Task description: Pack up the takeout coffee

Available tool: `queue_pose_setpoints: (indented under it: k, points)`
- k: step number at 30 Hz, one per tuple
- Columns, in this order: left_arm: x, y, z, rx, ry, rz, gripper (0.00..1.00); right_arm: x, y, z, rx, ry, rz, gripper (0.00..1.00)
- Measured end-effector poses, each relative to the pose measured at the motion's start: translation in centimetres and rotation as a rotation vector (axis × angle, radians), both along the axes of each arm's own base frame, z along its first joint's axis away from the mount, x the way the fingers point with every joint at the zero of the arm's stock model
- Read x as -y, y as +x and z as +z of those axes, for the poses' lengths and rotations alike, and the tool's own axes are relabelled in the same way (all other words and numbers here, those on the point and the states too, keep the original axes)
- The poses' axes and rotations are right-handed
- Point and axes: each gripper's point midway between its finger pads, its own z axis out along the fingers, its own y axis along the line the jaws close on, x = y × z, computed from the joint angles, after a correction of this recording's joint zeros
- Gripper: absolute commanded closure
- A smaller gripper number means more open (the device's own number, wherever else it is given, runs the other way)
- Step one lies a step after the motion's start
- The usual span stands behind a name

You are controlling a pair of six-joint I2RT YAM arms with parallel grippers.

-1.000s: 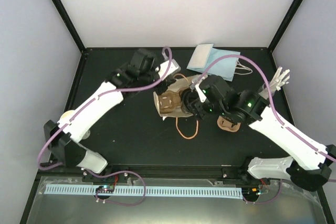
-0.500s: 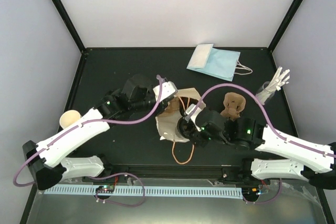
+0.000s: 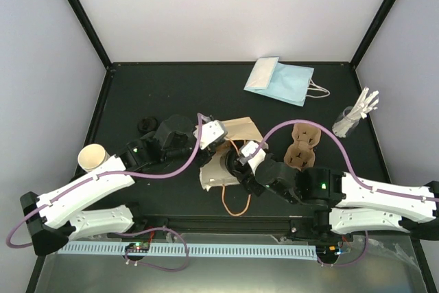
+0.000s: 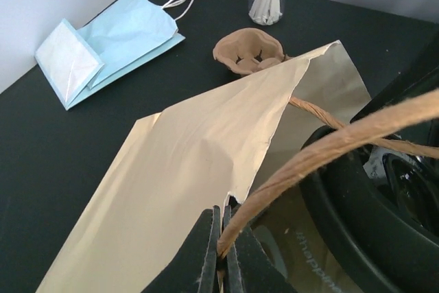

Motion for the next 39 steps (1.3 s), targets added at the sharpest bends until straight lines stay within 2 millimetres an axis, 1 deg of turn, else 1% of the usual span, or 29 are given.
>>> queue_pose_setpoints:
  k: [2,5,8,12,14,15,21,23,28,34,39]
  points:
    - [0.1,0.1,-0.1,-0.020,-0.007,0.014,0.98,-0.5,0.3,0.7,0.044,0.048,0.007,0.43]
    - [0.6,0.4,-0.1,-0.058,-0.015,0.030,0.98,-1.3,0.6,1.0,0.091,0.089,0.024,0.43]
    - [1.1,0.7,0.2,-0.081,-0.028,0.043,0.98,-1.9,0.7,0.5,0.122,0.101,0.039,0.43]
    - [1.1,0.7,0.3,-0.102,-0.043,0.057,0.99,-2.0,0.4,-0.3,0.153,0.117,0.050,0.43]
    - [1.1,0.7,0.3,-0.108,-0.046,0.059,0.98,-1.8,0.2,-1.0,0.167,0.123,0.058,0.40]
    - [1.1,0.7,0.3,-0.109,-0.047,0.059,0.99,-1.7,0.1,-0.9,0.170,0.128,0.061,0.38]
    - [1.2,0.5,0.4,-0.115,-0.051,0.046,0.98,-1.9,0.9,-1.7,0.212,0.076,0.030,0.37]
    - [1.3,0.3,0.3,-0.118,-0.049,0.038,0.98,-2.0,1.0,-1.9,0.231,0.051,0.039,0.36]
    - [0.9,-0.3,0.5,-0.122,-0.048,0.019,0.99,-2.5,0.7,-2.2,0.290,-0.002,0.122,0.35]
    - [0.1,-1.4,1.4,-0.105,-0.071,-0.010,0.99,-3.1,-0.5,-3.9,0.360,-0.118,0.299,0.38]
    - [-0.3,-2.5,1.1,-0.109,-0.072,-0.049,0.98,-3.5,-1.4,-4.8,0.421,-0.204,0.435,0.41]
